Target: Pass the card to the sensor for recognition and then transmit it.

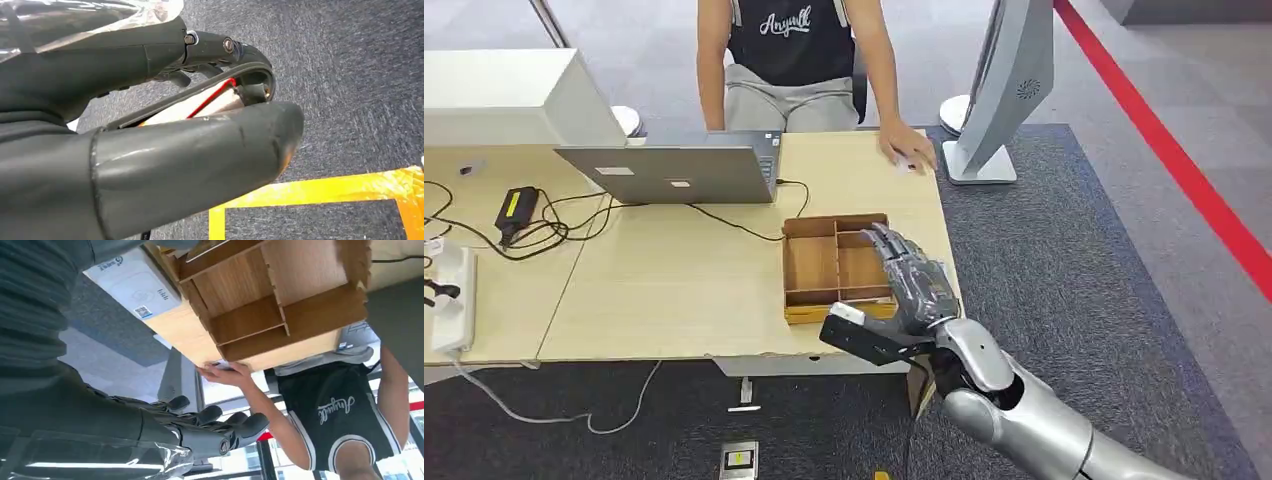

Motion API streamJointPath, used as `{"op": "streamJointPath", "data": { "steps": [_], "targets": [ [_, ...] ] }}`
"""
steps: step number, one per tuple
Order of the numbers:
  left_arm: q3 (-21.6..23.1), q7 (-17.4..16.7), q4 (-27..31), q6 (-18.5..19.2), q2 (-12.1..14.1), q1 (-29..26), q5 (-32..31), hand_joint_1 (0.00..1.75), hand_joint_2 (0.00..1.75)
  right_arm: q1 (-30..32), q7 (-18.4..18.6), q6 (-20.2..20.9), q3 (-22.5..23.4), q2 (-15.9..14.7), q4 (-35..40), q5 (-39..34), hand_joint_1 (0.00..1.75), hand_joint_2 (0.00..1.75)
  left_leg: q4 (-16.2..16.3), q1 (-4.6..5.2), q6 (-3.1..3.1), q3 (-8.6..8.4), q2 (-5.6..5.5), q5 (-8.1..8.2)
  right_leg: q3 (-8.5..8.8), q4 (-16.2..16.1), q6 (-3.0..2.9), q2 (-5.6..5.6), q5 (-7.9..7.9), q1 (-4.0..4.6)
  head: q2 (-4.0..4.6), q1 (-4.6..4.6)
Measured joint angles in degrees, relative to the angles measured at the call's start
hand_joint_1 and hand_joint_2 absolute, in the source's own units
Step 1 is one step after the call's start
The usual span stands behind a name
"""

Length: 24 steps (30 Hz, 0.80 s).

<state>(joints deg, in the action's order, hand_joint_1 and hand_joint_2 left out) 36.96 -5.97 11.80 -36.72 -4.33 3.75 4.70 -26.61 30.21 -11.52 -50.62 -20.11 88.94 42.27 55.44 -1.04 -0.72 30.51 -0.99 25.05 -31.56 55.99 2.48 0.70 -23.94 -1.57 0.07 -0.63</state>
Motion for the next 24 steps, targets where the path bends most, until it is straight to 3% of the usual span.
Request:
{"op": "streamJointPath", "data": {
  "steps": [13, 17, 24],
  "targets": [
    [0.59, 0.00, 0.02, 0.00, 0.00, 0.02, 0.00, 0.00, 0.00, 0.20, 0.55, 0.55, 0.22, 0.15, -0.13, -0.15, 0.00, 1.75, 0.00, 0.00, 0.00, 0.00, 0.00, 0.00, 0.00, 0.00, 0.00, 0.00, 0.00, 0.00, 0.00, 0.02],
    [1.77, 0.00, 0.04, 0.20, 0.02, 0.08, 0.39, 0.00, 0.00, 0.74, 3.43, 5.14, 0.42, 0.15, -0.61, -0.02, 0.00, 1.75, 0.00, 0.00, 0.00, 0.00, 0.00, 0.00, -0.01, 0.00, 0.00, 0.00, 0.00, 0.00, 0.00, 0.02],
    [2.40, 0.00, 0.31, 0.20, 0.07, 0.09, 0.42, 0.00, 0.00, 0.76, 3.56, 5.35, 0.42, 0.39, -1.09, 0.00, 0.00, 1.75, 0.00, 0.00, 0.00, 0.00, 0.00, 0.00, 0.00, 0.00, 0.00, 0.00, 0.00, 0.00, 0.00, 0.02]
  ]
}}
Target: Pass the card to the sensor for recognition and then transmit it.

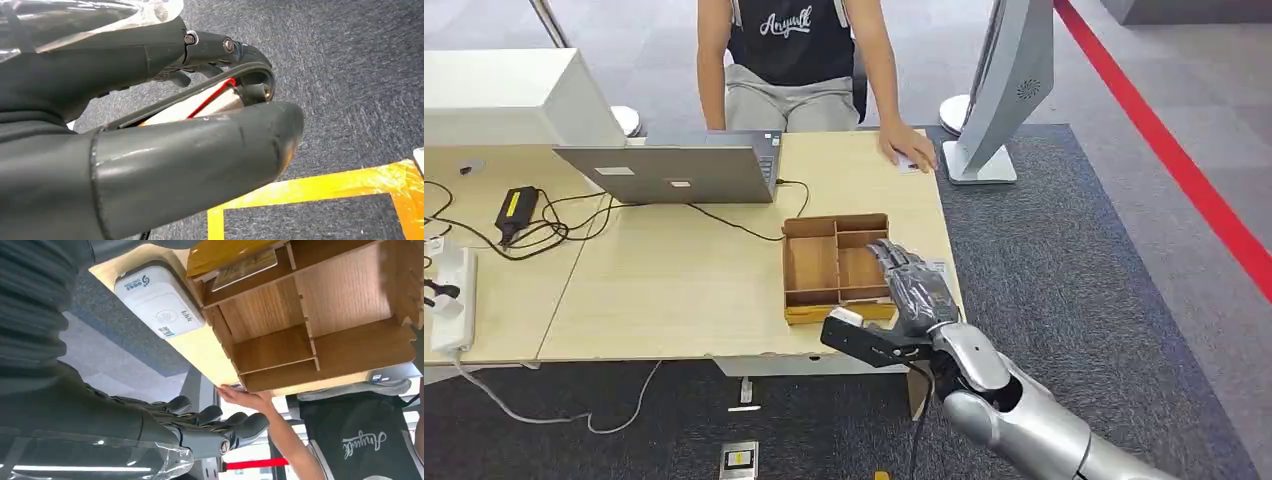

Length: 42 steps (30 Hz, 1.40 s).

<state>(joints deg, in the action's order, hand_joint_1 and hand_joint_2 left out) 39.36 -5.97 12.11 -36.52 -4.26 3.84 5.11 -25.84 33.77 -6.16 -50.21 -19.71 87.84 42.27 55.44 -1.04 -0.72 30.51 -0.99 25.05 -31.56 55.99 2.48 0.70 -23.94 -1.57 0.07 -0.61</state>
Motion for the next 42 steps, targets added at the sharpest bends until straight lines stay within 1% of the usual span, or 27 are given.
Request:
{"op": "streamJointPath", "data": {
  "steps": [7, 18, 23, 29, 42],
  "targets": [
    [0.65, -0.09, 0.09, 0.02, 0.04, 0.00, -0.07, 0.00, 0.00, -0.03, 0.13, 0.28, 0.00, 0.31, -0.15, 0.00, 0.00, 1.75, 0.00, 0.00, 0.00, 0.01, 0.00, 0.00, 0.00, 0.00, 0.00, 0.00, 0.00, 0.00, 0.00, 0.00],
    [1.86, -0.28, 0.17, 0.15, 0.17, 0.13, 0.00, 0.00, 0.00, -1.14, -0.92, -0.24, -0.07, 3.71, -5.79, -1.18, 0.00, 1.75, -0.01, 0.00, 0.00, 0.02, 0.00, 0.00, 0.01, 0.01, 0.00, -0.01, 0.00, 0.00, 0.00, 0.00],
    [2.43, -0.26, 0.20, -0.02, 0.24, 0.18, 0.68, 0.00, 0.00, -2.21, -1.79, -1.70, -0.22, 5.35, -9.26, -2.69, 0.00, 1.75, -0.01, 0.00, 0.00, 0.02, 0.00, 0.00, 0.00, 0.01, 0.00, -0.01, 0.00, 0.00, 0.00, 0.00],
    [2.75, -0.26, 0.20, -0.07, 0.28, 0.18, 1.12, 0.00, 0.00, -2.61, -2.16, -2.21, -0.52, 6.60, -12.08, -3.19, 0.00, 1.75, -0.01, 0.00, 0.00, 0.02, 0.00, 0.00, 0.00, 0.01, 0.00, -0.01, 0.00, 0.00, 0.00, 0.00],
    [2.80, -0.15, 0.20, -0.17, 0.31, 0.17, 1.24, 0.00, 0.00, -2.94, -2.21, -2.23, -0.57, 7.91, -15.17, -3.19, 0.00, 1.75, -0.01, 0.00, 0.00, 0.02, 0.00, -0.01, 0.00, 0.01, 0.00, -0.01, 0.00, 0.00, 0.00, 0.00]
  ]
}}
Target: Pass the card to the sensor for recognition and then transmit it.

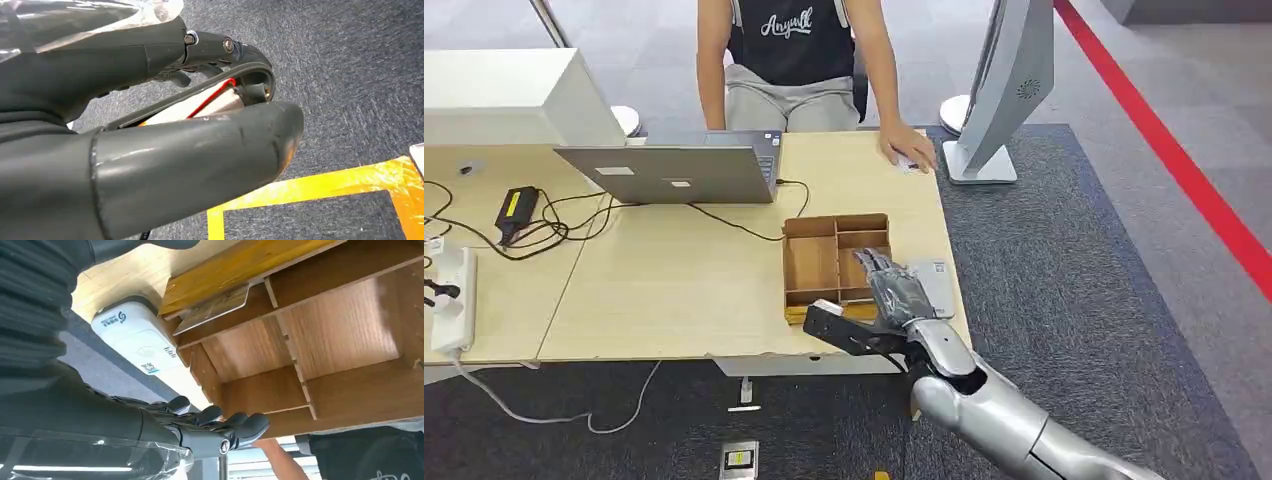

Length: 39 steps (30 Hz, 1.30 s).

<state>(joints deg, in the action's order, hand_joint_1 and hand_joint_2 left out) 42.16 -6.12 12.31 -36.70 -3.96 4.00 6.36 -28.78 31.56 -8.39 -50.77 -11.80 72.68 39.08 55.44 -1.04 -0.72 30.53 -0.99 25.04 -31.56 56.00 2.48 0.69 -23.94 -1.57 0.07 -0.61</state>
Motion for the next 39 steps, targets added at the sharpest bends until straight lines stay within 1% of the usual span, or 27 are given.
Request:
{"op": "streamJointPath", "data": {
  "steps": [21, 39],
  "targets": [
    [0.26, 0.28, 0.00, -0.28, 0.02, 0.00, 0.99, 0.00, 0.00, -0.33, -0.04, -0.17, -0.50, 0.64, -2.78, 0.87, 0.00, 1.75, 0.00, 0.00, 0.00, 0.00, 0.00, 0.00, 0.00, 0.00, 0.00, 0.00, 0.00, 0.00, 0.00, 0.00],
    [0.98, 0.68, 0.00, -0.35, 0.02, 0.01, 1.53, 0.00, 0.00, -0.94, -0.63, -0.74, -0.50, 1.55, -3.06, 1.09, 0.00, 1.75, 0.00, 0.00, 0.00, 0.00, 0.00, 0.00, 0.00, 0.00, 0.00, 0.00, 0.00, 0.00, 0.02, 0.00]
  ]
}}
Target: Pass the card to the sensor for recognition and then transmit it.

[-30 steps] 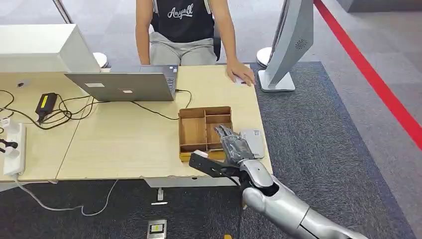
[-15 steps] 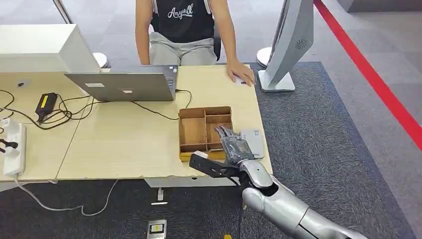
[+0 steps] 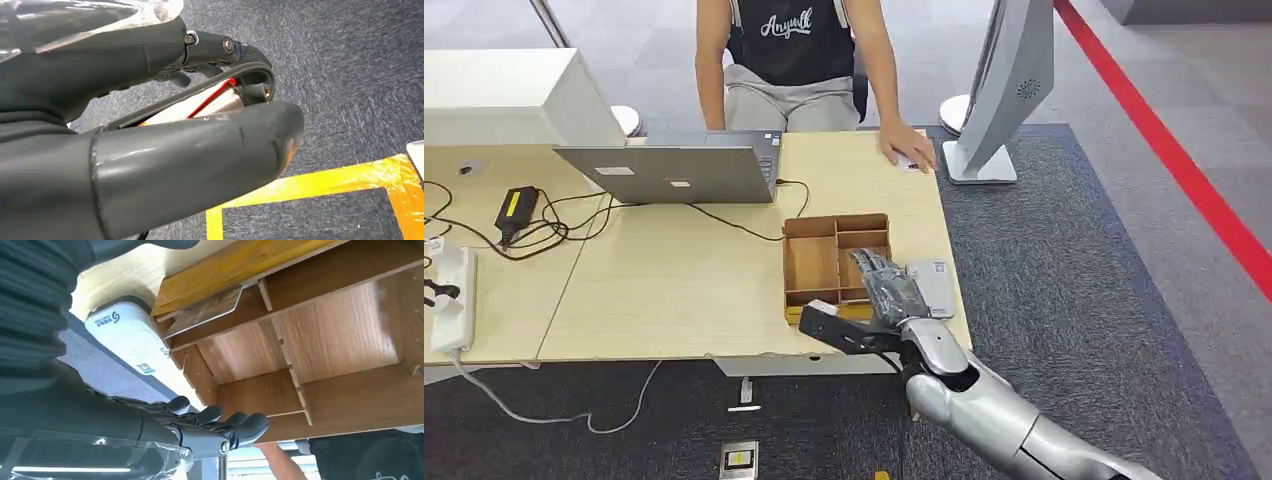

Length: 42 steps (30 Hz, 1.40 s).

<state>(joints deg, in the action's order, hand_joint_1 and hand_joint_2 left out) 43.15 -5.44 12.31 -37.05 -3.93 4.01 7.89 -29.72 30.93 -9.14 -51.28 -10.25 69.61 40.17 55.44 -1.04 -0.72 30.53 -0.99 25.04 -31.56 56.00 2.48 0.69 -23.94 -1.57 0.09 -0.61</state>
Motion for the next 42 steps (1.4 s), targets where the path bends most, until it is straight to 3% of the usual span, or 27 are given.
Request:
{"op": "streamJointPath", "data": {
  "steps": [19, 42],
  "targets": [
    [0.35, 0.17, 0.00, -0.09, 0.00, 0.03, 1.03, 0.00, 0.00, -1.95, -1.97, -0.44, -0.77, 2.49, -4.02, -0.83, 0.00, 1.75, 0.00, 0.00, 0.00, 0.00, 0.00, 0.00, 0.00, 0.00, 0.00, 0.00, 0.00, 0.00, -0.02, -0.02],
    [0.98, 0.18, 0.00, -0.52, 0.00, 0.04, 2.69, 0.00, 0.00, -2.49, -1.36, -0.35, -1.22, 2.67, -7.45, -1.20, 0.00, 1.75, 0.00, 0.00, 0.00, -0.01, 0.00, 0.00, -0.01, 0.00, 0.00, 0.00, 0.00, 0.00, -0.02, 0.00]
  ]
}}
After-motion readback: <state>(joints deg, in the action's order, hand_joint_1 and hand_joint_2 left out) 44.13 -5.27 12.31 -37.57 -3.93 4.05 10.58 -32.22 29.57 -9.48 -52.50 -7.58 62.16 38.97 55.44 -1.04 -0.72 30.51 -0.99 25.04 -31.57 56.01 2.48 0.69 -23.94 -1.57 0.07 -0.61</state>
